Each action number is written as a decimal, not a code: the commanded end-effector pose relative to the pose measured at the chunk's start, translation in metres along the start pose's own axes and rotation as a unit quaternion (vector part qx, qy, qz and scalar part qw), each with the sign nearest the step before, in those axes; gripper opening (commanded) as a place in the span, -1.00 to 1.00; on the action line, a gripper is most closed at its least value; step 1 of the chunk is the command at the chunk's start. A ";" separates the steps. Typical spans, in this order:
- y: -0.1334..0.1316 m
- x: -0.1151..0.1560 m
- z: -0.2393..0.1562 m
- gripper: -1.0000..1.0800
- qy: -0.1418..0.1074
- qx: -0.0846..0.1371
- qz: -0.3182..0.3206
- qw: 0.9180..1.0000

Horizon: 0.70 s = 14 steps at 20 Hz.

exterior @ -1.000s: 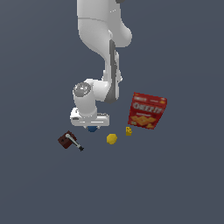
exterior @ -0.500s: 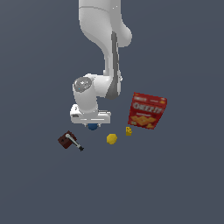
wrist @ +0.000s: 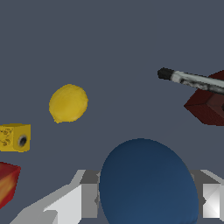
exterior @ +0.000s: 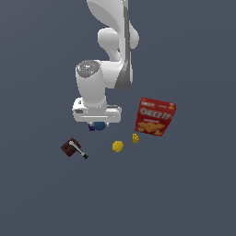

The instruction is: Pick up a designated object from a clutter of objects.

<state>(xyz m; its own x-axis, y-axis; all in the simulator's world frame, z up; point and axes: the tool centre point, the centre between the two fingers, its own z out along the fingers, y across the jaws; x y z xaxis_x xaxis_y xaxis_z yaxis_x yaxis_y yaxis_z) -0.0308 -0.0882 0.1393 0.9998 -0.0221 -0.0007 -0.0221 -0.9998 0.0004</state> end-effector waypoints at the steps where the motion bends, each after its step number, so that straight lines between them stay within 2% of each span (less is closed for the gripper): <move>1: -0.007 0.003 -0.026 -1.00 0.000 -0.001 0.000 1.000; 14: -0.041 0.017 -0.158 -1.00 0.000 -0.001 0.000 1.000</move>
<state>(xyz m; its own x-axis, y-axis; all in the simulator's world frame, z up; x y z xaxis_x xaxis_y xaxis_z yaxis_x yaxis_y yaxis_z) -0.0138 -0.0517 0.2818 0.9998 -0.0223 0.0001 -0.0223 -0.9997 0.0022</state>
